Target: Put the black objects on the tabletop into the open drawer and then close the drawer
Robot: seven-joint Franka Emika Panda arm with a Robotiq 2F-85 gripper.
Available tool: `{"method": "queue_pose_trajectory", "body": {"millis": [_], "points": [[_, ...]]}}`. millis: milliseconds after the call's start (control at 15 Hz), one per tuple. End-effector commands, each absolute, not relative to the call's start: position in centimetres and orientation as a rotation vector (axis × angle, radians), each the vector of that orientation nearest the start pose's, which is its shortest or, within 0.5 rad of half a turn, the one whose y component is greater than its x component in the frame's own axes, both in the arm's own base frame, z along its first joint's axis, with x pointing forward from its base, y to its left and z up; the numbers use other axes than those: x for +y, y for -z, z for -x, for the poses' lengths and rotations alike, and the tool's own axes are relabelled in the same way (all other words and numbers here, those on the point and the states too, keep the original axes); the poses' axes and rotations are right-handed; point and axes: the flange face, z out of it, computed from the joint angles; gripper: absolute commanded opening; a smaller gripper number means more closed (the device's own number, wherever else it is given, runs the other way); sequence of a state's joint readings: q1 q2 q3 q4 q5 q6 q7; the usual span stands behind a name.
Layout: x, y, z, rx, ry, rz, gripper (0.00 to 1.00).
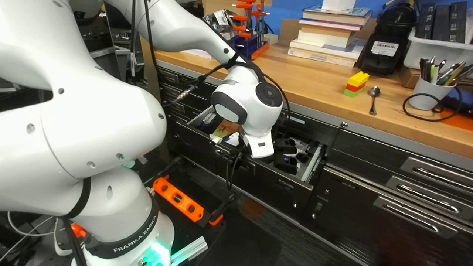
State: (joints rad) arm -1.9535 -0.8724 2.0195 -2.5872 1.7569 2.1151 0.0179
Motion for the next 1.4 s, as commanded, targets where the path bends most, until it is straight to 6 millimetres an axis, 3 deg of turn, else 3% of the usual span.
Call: {"method": "queue_pose_trajectory", "body": {"millis": [0, 267, 800, 1000, 1067, 1333], "points": [[-5.4, -10.6, -39.7, 1.690, -0.031, 2.177, 1.00], [-5.6, -11.1, -40.0, 1.647, 0.022, 2.184, 1.00], [-6.0, -17.3, -35.8, 1.700, 0.284, 2.221, 1.00], [-6.1, -17.9, -33.6, 1.858, 0.213, 2.243, 1.00], [-6.3, -17.6, -34.6, 1.922, 0.168, 2.254, 1.00], [-6.0, -17.5, -33.7, 2.078, -0.010, 2.306, 1.00]]}}
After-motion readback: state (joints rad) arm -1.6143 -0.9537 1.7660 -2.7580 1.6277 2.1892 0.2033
